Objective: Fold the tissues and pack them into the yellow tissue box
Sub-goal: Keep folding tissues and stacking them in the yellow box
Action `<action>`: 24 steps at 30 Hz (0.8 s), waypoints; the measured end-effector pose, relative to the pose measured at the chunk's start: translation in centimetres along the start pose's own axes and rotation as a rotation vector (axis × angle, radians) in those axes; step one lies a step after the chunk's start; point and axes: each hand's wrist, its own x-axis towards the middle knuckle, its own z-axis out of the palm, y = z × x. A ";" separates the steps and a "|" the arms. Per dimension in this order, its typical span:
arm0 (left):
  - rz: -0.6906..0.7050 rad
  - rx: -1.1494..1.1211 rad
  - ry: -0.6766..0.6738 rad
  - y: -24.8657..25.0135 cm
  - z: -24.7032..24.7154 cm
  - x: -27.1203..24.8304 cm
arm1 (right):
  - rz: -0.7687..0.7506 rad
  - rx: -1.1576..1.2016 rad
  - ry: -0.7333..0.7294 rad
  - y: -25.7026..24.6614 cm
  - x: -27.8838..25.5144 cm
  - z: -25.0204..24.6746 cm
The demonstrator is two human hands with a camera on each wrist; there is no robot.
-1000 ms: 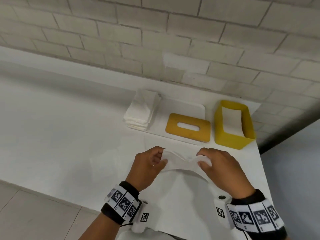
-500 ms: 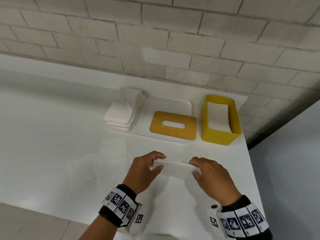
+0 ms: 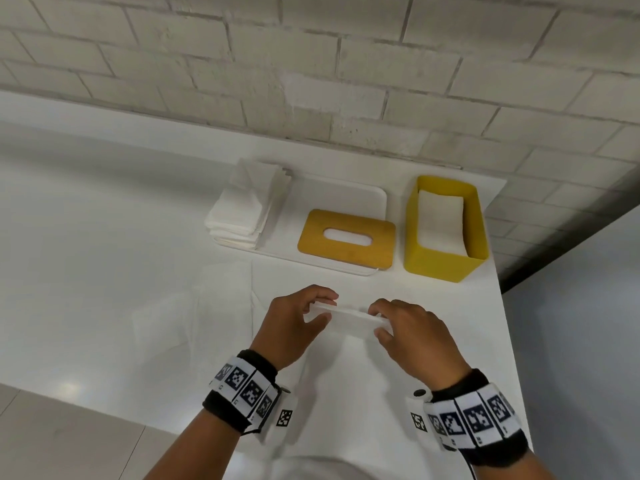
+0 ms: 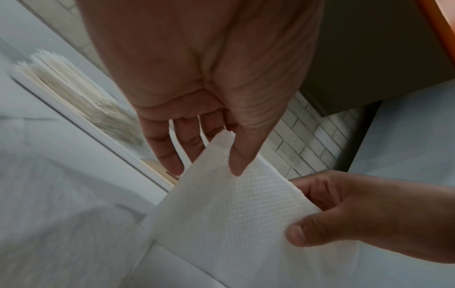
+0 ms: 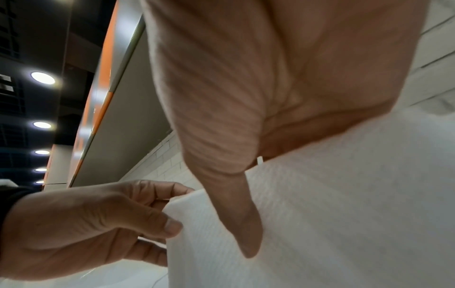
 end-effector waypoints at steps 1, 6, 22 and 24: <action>-0.008 0.003 0.005 0.1 0.1 0.1 | -0.015 -0.015 -0.001 -0.1 0.3 0.2; -0.070 -0.112 0.103 0.9 0.4 0.2 | -0.046 0.029 0.058 0.0 1.4 0.1; -0.099 -0.359 0.083 6.5 1.6 1.9 | 0.164 1.096 0.420 -1.3 1.3 -1.0; -0.089 -0.352 0.090 6.4 1.7 2.0 | 0.180 1.138 0.456 -1.4 1.5 -1.0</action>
